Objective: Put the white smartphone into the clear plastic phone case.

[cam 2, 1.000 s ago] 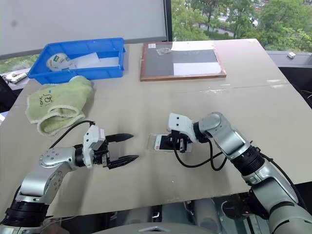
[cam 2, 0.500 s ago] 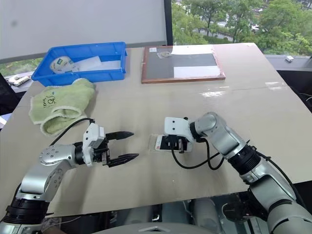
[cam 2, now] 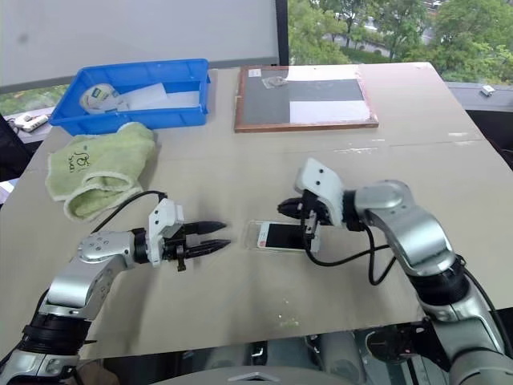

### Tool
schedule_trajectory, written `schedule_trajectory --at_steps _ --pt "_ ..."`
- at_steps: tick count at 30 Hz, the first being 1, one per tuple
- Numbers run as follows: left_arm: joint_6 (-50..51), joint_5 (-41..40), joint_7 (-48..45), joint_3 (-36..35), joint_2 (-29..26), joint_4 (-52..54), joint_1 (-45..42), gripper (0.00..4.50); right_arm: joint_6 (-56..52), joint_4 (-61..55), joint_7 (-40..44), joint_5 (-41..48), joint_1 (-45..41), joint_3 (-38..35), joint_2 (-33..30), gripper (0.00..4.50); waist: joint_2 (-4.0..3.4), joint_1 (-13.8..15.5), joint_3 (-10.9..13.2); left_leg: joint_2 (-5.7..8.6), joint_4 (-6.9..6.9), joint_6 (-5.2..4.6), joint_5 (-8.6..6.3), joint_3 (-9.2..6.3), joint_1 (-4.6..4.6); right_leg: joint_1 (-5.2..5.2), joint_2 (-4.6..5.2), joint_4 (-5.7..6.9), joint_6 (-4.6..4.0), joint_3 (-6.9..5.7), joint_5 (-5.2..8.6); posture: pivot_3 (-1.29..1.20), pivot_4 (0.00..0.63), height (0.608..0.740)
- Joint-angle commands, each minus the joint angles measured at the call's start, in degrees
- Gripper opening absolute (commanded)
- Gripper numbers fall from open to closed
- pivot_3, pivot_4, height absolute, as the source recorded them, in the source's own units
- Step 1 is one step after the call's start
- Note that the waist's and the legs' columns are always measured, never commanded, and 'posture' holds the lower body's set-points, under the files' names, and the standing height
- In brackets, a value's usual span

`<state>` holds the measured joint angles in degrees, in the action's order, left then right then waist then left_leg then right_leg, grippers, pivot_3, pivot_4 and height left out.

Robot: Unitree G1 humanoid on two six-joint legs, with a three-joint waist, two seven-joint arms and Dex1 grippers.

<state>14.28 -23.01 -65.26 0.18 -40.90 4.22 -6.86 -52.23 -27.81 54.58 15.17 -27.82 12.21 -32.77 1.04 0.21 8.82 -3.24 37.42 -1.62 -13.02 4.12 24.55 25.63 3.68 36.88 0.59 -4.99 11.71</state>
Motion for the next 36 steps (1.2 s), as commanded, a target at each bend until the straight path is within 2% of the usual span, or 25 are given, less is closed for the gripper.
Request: schedule_trajectory --at_steps 1,6,12,18,29,36 --pt "-0.54 0.62 -0.9 0.97 0.39 -1.16 -1.65 0.07 -2.54 -6.33 -2.29 1.46 5.26 -5.19 -4.75 0.0 0.03 0.47 0.02 0.0 0.01 0.0 0.0 0.0 0.01 0.0 0.0 -0.02 -0.02 0.0 0.02 0.0 0.15 0.74" --pt "-1.38 2.05 -1.47 2.9 1.55 -2.94 -3.08 0.07 -2.44 -9.57 -5.88 0.35 14.55 -7.02 -10.29 0.0 0.05 0.6 0.04 0.0 0.04 0.0 0.0 -0.02 0.01 -0.01 -0.02 -0.05 -0.06 -0.01 0.06 0.0 0.15 0.74" --pt "-2.51 4.2 -0.55 4.64 3.24 -4.59 -3.65 0.07 -3.61 -11.23 -11.22 -0.02 17.01 -4.75 -9.97 0.0 0.08 0.45 0.05 -0.03 0.06 -0.01 0.0 -0.05 -0.05 -0.01 -0.1 -0.01 -0.05 0.08 0.04 0.0 0.15 0.74" --pt "-3.12 5.69 -0.18 5.67 3.73 -4.94 -3.78 0.07 -3.12 -9.78 -13.44 -1.32 13.87 1.32 -9.54 0.0 0.08 0.58 0.05 -0.02 0.1 -0.01 0.0 -0.06 -0.04 -0.02 -0.09 -0.01 -0.06 0.11 0.04 0.0 0.15 0.74" --pt "-1.52 6.41 1.37 6.6 5.56 -3.48 -4.64 0.07 -0.18 -4.14 -11.12 -3.45 4.16 12.36 -6.06 0.0 0.1 0.59 0.03 -0.02 0.33 -0.02 0.01 -0.06 -0.03 -0.06 -0.11 0.14 -0.07 0.1 0.04 0.0 0.15 0.74" --pt "-1.09 6.46 2.13 6.69 6.54 -2.83 -4.48 0.07 2.23 0.26 -8.18 -2.77 2.49 13.14 -3.79 0.0 0.1 0.49 0.03 -0.05 0.83 -0.02 0.0 -0.07 -0.05 -0.08 -0.09 0.64 -0.2 0.12 0.11 0.0 0.15 0.74"
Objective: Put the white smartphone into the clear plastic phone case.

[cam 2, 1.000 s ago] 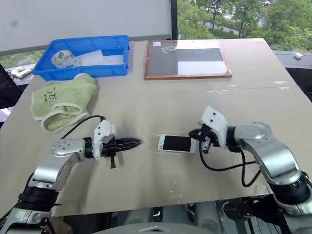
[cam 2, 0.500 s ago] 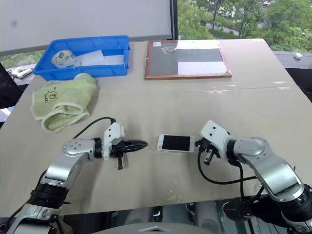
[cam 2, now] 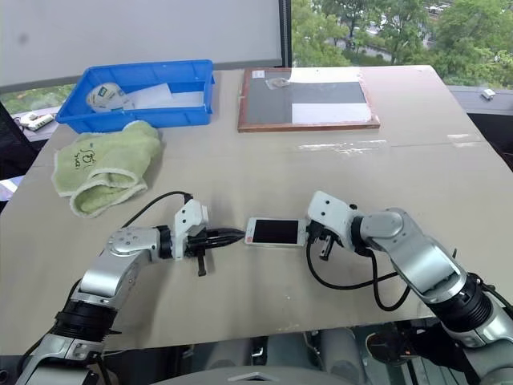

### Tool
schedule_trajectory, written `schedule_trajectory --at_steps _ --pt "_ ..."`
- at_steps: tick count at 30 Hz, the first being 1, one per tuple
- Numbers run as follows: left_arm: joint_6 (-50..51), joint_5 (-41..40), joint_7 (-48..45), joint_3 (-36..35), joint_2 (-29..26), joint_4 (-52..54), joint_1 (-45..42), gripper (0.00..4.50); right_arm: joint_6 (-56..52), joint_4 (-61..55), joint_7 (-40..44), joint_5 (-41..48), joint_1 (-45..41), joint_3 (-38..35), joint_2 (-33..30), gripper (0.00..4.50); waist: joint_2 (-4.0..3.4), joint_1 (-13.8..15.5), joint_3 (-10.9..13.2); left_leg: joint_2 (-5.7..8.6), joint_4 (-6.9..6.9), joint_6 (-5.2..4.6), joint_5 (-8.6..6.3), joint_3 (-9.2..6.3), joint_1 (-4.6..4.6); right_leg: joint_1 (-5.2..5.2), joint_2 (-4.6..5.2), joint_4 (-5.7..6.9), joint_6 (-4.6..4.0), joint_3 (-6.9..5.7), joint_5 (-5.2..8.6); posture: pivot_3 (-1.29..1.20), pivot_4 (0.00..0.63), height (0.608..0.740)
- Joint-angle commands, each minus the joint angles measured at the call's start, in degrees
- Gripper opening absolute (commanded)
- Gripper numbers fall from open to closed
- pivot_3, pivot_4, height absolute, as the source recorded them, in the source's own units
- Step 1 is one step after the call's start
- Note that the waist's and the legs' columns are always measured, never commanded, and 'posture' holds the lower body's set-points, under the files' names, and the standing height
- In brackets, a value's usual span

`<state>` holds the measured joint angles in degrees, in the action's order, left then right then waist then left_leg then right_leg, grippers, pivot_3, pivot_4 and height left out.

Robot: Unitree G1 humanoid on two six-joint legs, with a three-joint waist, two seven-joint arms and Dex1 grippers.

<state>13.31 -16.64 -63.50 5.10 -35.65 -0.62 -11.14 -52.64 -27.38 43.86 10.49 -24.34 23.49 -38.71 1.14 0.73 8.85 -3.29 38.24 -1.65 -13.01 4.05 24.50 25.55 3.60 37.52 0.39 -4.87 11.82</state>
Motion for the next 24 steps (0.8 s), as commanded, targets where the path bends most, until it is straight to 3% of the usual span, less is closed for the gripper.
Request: schedule_trajectory --at_steps 1,11,24 --pt "-0.05 0.09 0.48 1.74 1.41 2.21 0.0 0.07 3.07 0.25 3.1 2.17 -1.2 1.87 2.55 0.0 0.0 -0.04 0.0 0.0 0.08 0.0 0.0 -0.02 -0.04 0.0 0.02 0.14 -0.01 0.01 0.01 0.0 0.15 0.74" --pt "1.91 -1.15 2.12 0.09 3.41 4.37 1.71 0.07 7.66 7.82 5.74 0.11 -5.68 2.04 6.29 0.0 -0.01 -0.95 0.0 -0.04 0.06 0.0 0.0 -0.02 -0.48 -0.21 0.01 0.34 -0.04 0.16 0.0 0.0 0.15 0.74" --pt "4.73 -1.84 4.55 -1.25 6.35 6.52 1.69 0.07 18.65 18.93 13.17 -6.18 -9.23 2.41 3.81 0.0 -0.02 -0.59 0.02 0.0 0.06 0.0 -0.01 0.0 -0.6 -0.4 0.16 0.26 -0.03 0.15 0.01 0.0 0.15 0.74"
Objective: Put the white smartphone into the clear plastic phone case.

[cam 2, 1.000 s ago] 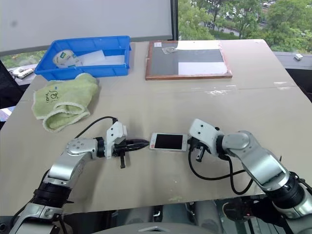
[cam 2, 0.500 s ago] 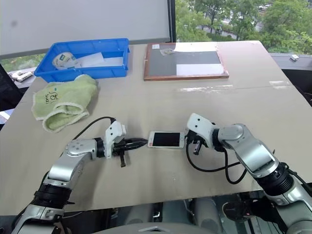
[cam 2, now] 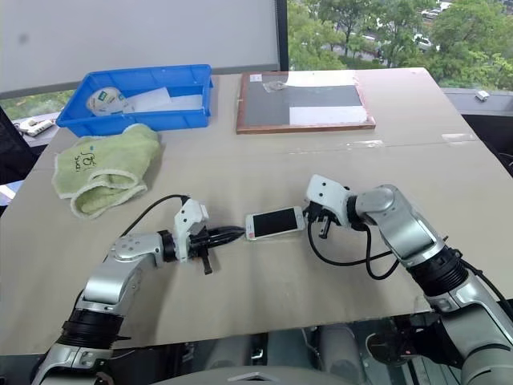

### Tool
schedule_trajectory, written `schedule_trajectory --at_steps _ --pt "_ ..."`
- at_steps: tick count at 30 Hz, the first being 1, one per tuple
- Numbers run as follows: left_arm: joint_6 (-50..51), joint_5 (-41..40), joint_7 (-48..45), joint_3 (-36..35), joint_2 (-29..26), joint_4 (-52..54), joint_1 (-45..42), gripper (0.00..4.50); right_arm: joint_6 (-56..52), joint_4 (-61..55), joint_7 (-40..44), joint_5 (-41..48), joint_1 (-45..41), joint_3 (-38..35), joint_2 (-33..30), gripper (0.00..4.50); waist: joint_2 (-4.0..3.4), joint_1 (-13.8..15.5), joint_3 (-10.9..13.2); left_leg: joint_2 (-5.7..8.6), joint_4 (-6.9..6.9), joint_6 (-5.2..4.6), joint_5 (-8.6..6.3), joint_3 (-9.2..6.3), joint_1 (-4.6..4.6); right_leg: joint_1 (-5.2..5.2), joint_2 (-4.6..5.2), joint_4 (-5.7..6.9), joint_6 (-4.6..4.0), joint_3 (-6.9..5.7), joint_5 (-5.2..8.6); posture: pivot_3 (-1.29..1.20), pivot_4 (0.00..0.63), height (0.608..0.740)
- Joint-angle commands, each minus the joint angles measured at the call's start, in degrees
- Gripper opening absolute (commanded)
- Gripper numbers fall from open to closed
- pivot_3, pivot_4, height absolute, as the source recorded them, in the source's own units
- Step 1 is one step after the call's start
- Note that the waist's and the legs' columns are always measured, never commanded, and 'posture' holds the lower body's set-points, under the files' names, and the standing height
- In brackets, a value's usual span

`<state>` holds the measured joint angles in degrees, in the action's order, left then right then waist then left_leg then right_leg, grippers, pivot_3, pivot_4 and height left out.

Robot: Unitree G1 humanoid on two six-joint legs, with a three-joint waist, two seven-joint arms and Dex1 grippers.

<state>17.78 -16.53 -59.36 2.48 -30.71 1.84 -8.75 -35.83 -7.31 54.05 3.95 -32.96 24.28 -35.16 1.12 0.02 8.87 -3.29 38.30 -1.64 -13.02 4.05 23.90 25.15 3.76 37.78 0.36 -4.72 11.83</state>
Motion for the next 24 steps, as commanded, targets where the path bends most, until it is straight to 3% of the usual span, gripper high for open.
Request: schedule_trajectory --at_steps 1,7,18,24 --pt "0.47 -1.97 0.49 1.25 1.39 4.17 -0.55 0.07 1.44 -1.86 3.93 0.62 -0.35 1.59 -0.23 0.0 0.0 0.26 0.0 0.0 0.0 0.0 0.0 0.0 0.0 0.0 0.0 -0.01 0.0 0.0 0.0 0.0 0.15 0.74" --pt "0.55 -2.01 0.96 0.84 1.28 3.92 -0.02 0.07 -5.48 -9.8 7.14 4.63 0.81 0.97 -0.7 0.0 -0.02 0.78 0.05 -0.02 -0.11 0.0 -0.01 0.0 0.08 0.04 0.02 -0.17 0.01 -0.05 0.01 0.0 0.15 0.74" --pt "-0.6 -1.4 -0.03 0.83 0.6 2.43 -0.35 0.07 -6.48 -9.36 7.93 3.43 0.49 1.67 -0.38 0.0 -0.01 0.73 0.09 -0.02 -0.19 0.01 -0.01 0.02 0.13 0.14 -0.01 -0.2 0.01 -0.05 0.01 0.0 0.15 0.74" --pt "-0.19 -4.18 -1.4 -4.34 -2.29 -0.14 -1.05 0.07 -5.43 -8.97 6.91 3.06 1.99 -1.83 -2.26 0.0 0.02 0.53 0.19 -0.03 -0.25 0.01 -0.01 0.03 0.13 0.19 -0.06 -0.19 0.0 -0.05 0.01 0.0 0.15 0.74"
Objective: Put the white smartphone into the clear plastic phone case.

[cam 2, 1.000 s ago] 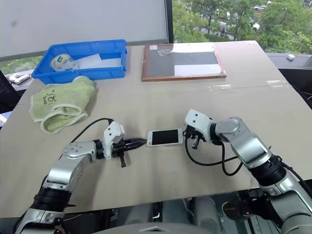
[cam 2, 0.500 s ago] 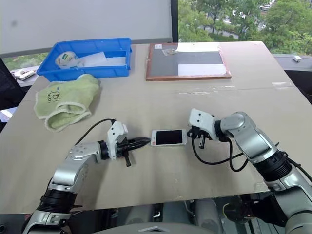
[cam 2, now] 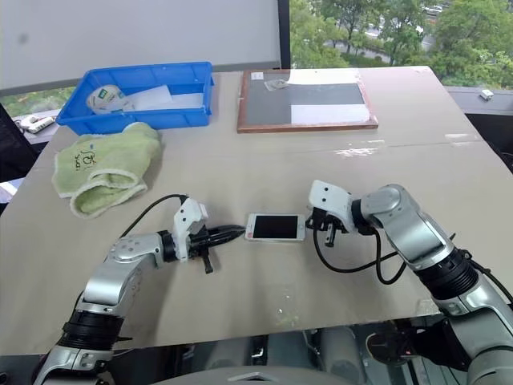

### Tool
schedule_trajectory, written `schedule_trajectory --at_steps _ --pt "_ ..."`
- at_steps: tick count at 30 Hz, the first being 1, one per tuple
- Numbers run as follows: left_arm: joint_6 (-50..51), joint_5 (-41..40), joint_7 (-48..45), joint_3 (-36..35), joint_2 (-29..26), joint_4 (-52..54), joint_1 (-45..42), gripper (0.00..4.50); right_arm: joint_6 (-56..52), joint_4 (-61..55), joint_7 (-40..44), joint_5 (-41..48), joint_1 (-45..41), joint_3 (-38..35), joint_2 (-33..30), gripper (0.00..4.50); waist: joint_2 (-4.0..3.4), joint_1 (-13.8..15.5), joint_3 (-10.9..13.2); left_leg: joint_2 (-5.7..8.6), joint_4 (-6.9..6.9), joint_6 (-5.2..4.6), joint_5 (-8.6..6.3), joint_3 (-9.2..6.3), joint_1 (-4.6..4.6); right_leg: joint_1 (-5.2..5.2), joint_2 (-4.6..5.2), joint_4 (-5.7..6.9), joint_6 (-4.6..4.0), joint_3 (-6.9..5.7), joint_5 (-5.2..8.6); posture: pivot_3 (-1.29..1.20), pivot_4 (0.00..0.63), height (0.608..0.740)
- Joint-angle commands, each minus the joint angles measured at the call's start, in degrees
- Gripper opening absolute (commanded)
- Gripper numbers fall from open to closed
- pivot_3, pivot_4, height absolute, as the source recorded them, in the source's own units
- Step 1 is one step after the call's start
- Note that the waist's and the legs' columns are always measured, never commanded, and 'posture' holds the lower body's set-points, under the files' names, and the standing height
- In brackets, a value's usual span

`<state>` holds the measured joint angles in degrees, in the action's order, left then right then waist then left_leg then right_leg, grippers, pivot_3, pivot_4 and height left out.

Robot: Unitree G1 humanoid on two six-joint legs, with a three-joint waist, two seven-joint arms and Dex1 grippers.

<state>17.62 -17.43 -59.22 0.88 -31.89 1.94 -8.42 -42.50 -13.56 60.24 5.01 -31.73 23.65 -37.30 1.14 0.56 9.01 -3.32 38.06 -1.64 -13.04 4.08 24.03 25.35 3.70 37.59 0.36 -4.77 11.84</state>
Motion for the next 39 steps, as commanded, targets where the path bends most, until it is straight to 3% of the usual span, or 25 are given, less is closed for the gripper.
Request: schedule_trajectory --at_steps 1,7,14,18,23,39 --pt "0.87 -4.62 -2.23 -3.6 -1.45 -0.38 -1.76 0.07 1.36 -2.76 0.46 2.33 1.03 -2.36 -0.47 0.0 0.02 0.03 0.07 -0.01 -0.01 0.0 0.0 -0.01 0.03 0.03 -0.02 0.01 0.0 0.0 0.0 0.0 0.15 0.74" --pt "6.4 -12.76 -5.37 -5.3 -1.79 2.78 -3.87 0.07 -0.85 -5.44 -1.69 7.29 3.67 -10.76 -1.6 0.0 0.01 0.2 0.16 0.02 0.14 -0.01 0.01 -0.07 0.64 0.42 -0.03 -0.05 0.04 -0.08 -0.03 0.0 0.15 0.74" --pt "4.76 -7.0 -2.82 1.79 0.16 0.83 -7.12 0.07 -4.1 -8.65 -5.52 12.42 5.57 -15.03 0.97 0.0 0.06 0.28 0.2 0.07 0.15 -0.01 0.01 -0.05 0.69 0.37 -0.05 -0.18 0.13 -0.1 -0.08 0.0 0.15 0.74" --pt "5.57 -3.3 -0.77 6.56 2.44 -0.82 -9.71 0.07 -2.91 -7.15 -8.16 11.58 6.84 -11.6 3.72 0.0 0.07 0.23 0.2 0.06 0.19 -0.02 0.01 -0.02 0.67 0.31 -0.12 -0.14 0.13 -0.15 -0.08 0.0 0.15 0.74" --pt "5.43 -0.34 -0.87 9.05 0.72 -1.58 -9.51 0.07 -2.75 -3.86 -9.66 9.16 6.67 -7.43 4.12 0.0 0.07 0.11 0.2 0.05 0.19 -0.02 0.01 -0.02 0.66 0.34 -0.14 -0.08 0.19 -0.11 -0.12 0.0 0.15 0.74" --pt "3.06 1.15 0.49 8.81 1.36 -3.2 -8.88 0.07 -12.14 11.4 -5.12 6.22 3.47 7.37 4.57 0.0 0.21 0.03 -0.4 -0.04 0.13 0.0 -0.01 -0.18 -0.33 -0.49 -0.01 -0.09 -0.01 -0.11 0.01 0.0 0.15 0.74"
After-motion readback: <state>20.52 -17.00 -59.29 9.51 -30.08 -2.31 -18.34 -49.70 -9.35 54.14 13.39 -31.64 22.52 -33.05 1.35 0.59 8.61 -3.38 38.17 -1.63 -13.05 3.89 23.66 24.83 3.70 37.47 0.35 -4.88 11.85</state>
